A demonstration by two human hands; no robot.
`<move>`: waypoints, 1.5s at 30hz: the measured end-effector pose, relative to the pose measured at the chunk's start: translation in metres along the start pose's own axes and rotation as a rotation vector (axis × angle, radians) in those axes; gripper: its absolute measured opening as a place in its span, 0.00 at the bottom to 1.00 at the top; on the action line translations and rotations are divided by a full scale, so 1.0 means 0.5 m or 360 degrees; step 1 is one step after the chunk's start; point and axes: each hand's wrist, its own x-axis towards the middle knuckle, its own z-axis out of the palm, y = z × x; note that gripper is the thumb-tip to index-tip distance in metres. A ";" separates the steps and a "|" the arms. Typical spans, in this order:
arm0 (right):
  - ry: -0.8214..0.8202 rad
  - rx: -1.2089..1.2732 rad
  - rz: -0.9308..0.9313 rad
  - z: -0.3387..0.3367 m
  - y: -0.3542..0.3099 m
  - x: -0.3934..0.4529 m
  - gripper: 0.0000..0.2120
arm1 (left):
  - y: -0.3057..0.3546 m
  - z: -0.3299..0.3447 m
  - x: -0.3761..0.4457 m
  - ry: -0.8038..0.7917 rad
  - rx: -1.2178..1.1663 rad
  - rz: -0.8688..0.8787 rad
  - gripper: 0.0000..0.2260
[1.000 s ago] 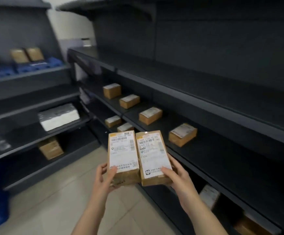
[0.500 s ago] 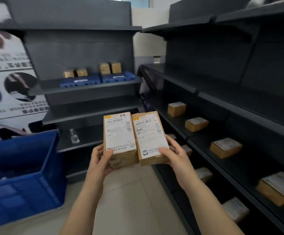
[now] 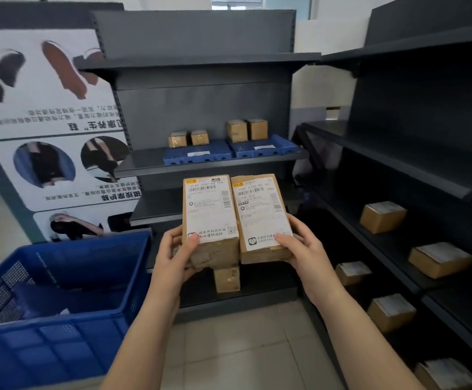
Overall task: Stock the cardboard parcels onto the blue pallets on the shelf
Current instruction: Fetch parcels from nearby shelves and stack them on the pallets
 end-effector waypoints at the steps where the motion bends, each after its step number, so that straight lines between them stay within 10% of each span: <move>1: -0.0014 -0.0002 -0.0001 0.009 0.000 0.026 0.21 | 0.000 -0.002 0.023 0.0024 -0.0010 0.0005 0.20; 20: -0.0407 -0.0070 -0.0105 0.019 -0.014 0.571 0.20 | -0.022 0.103 0.453 0.0395 -0.0068 0.0158 0.20; 45: -0.0170 0.0125 -0.0101 0.253 0.017 1.146 0.22 | 0.000 0.022 1.089 0.0392 0.0037 0.0336 0.18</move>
